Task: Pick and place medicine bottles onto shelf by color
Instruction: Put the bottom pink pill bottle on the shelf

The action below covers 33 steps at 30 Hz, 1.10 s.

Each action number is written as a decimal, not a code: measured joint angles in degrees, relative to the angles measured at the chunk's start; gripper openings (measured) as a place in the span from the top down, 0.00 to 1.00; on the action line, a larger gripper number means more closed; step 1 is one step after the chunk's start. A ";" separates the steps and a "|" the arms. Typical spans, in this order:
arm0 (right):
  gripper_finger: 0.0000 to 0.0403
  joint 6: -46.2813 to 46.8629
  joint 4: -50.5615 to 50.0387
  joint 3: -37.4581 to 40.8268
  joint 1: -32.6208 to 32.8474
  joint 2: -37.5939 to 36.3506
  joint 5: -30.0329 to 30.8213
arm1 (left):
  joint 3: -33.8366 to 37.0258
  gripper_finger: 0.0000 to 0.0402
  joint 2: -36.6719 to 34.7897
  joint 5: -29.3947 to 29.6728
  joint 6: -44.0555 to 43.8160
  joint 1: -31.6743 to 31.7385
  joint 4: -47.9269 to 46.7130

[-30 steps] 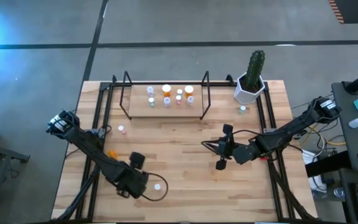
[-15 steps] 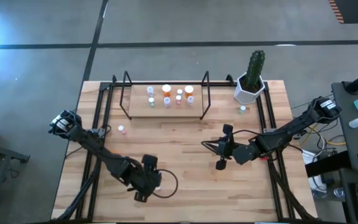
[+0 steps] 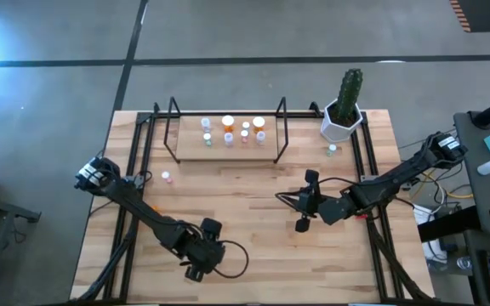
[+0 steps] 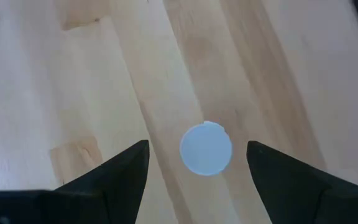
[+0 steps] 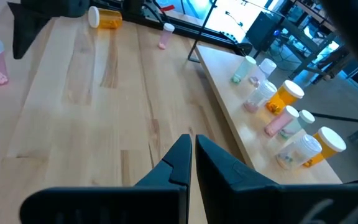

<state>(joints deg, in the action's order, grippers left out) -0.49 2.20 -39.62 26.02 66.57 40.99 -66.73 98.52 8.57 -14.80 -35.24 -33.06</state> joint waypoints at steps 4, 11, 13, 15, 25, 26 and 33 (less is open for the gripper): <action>0.97 -0.04 0.02 0.00 0.00 0.00 0.00 | -0.98 0.37 0.79 0.10 0.80 0.00 -0.22; 0.97 -0.07 0.01 0.00 0.00 0.00 0.00 | -0.95 0.46 0.77 0.21 0.61 0.00 0.11; 0.97 -0.07 0.02 0.00 0.00 0.00 0.00 | -0.39 0.50 0.77 0.29 0.81 0.00 0.76; 0.97 -0.09 0.00 0.00 0.00 0.00 0.00 | -0.29 0.55 0.77 0.46 1.82 0.00 1.28; 0.97 -0.13 0.00 0.00 0.00 0.00 0.00 | -0.38 0.73 0.72 0.88 2.11 0.00 0.99; 0.97 -0.13 0.00 0.00 -0.02 0.00 0.00 | -0.38 0.74 0.72 0.88 2.13 0.00 1.01; 0.97 -0.13 -0.03 0.00 -0.01 0.00 0.00 | -1.42 0.75 -0.97 0.64 2.18 0.13 -2.67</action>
<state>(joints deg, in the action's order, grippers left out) -0.62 2.17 -39.62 26.02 66.57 40.99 -68.15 97.55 9.21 -12.62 -35.12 -35.73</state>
